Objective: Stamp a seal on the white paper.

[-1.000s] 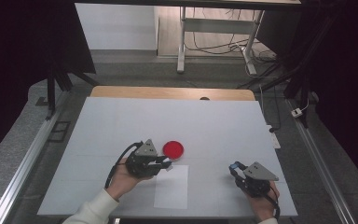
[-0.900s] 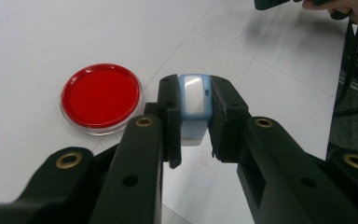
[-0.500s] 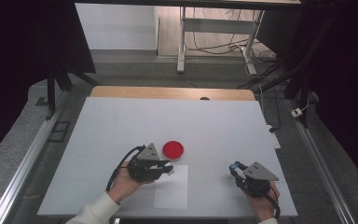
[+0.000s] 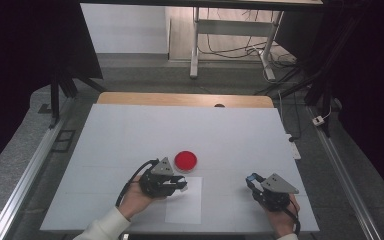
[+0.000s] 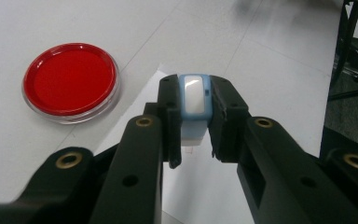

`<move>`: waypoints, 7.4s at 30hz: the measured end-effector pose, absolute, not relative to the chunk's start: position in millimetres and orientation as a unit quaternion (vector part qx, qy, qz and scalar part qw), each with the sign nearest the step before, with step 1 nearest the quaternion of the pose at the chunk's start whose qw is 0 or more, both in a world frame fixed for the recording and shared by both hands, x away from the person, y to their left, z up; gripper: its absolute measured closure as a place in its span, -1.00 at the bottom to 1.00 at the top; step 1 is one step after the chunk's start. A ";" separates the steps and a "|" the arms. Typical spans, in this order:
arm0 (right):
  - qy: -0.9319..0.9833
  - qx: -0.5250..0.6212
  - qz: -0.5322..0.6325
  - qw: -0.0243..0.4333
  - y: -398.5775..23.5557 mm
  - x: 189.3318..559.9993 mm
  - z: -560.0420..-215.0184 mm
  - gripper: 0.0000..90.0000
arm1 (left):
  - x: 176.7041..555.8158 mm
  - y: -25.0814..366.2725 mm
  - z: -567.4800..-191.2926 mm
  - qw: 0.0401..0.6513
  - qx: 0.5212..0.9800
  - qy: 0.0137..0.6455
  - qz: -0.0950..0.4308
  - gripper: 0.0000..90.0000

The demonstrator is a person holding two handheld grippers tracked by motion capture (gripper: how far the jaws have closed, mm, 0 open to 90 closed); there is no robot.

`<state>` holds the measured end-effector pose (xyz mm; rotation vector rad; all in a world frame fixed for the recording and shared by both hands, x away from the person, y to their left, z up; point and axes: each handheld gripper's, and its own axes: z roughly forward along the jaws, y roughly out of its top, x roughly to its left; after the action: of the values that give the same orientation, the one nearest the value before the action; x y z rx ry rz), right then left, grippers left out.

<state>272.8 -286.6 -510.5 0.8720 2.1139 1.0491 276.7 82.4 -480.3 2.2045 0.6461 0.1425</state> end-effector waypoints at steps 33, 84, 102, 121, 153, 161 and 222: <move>0.800 0.329 0.398 0.307 -286.1 272.9 -511.2 0.45 | 278.0 73.3 -496.8 0.377 0.892 0.243 0.056 0.68; 0.802 0.329 0.393 0.307 -285.4 272.9 -511.7 0.45 | 272.6 65.0 -501.4 0.347 0.906 0.228 0.075 0.68; 0.803 0.328 0.393 0.307 -284.8 272.9 -511.9 0.45 | 271.8 58.4 -501.0 0.319 0.916 0.228 0.083 0.69; 0.803 0.326 0.393 0.307 -284.0 272.5 -511.8 0.45 | 270.2 54.8 -500.7 0.308 0.919 0.231 0.090 0.70; 0.801 0.326 0.395 0.310 -285.4 272.4 -510.5 0.45 | 269.4 59.5 -496.5 0.330 0.911 0.233 0.088 0.69; 0.801 0.327 0.395 0.310 -285.4 272.4 -510.5 0.45 | 268.2 65.0 -481.3 0.354 0.901 0.233 0.092 0.69; 0.805 0.321 0.393 0.309 -282.5 272.5 -511.8 0.45 | 266.1 141.8 -452.6 0.464 0.816 0.327 0.111 0.68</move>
<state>272.5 -282.5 -511.8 0.8480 2.1262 1.0386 266.1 141.8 -452.6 2.0044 0.8023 0.2717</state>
